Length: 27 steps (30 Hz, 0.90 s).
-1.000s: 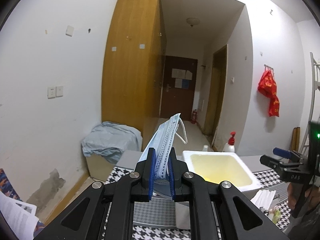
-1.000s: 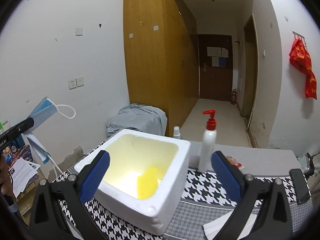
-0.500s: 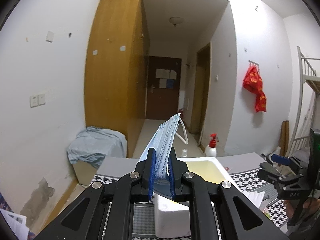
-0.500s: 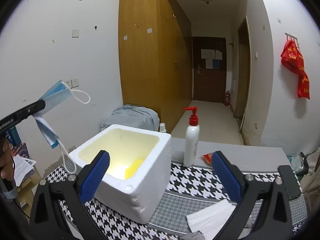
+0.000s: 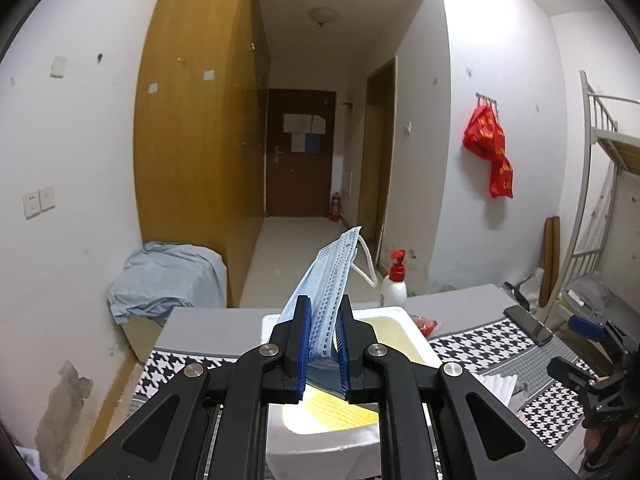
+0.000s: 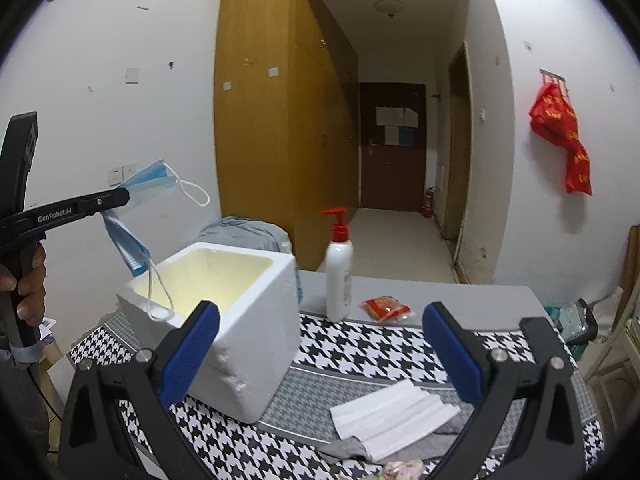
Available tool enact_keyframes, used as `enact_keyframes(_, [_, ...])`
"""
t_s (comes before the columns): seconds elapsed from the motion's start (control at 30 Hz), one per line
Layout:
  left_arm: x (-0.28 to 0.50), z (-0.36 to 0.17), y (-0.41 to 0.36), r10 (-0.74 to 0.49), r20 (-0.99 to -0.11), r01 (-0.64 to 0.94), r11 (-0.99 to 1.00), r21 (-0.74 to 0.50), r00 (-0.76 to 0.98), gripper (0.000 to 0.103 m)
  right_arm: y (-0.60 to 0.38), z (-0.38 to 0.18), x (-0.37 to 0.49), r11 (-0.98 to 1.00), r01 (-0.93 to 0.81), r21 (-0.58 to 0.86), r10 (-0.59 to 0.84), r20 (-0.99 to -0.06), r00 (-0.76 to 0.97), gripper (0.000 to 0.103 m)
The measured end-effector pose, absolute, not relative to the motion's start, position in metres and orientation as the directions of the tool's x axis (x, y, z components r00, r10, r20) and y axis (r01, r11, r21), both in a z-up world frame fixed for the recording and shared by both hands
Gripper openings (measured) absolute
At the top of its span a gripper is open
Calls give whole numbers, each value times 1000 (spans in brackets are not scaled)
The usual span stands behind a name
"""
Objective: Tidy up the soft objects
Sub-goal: 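Carry the blue mask over the foam box with the left tool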
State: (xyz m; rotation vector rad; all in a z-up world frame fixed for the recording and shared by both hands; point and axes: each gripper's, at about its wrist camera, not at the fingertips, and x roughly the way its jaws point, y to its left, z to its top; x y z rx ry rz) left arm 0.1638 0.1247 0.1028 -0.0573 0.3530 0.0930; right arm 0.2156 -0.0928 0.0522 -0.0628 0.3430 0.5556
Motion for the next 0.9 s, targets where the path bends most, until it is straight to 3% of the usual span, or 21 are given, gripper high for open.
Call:
enact_keyframes(0.73, [228, 62, 111, 80, -510, -98, 995, -9, 856, 14, -131, 32, 213, 877, -474, 76, 469, -345, 813, 103])
enact_keyframes(0.83, [236, 53, 112, 88, -540, -107, 994, -4, 837, 20, -133, 28, 215, 881, -467, 83, 464, -355, 812, 103])
enact_keyframes(0.9, [239, 49, 112, 89, -551, -108, 994, -3, 830, 37, -133, 26, 215, 881, -465, 81, 461, -363, 810, 103])
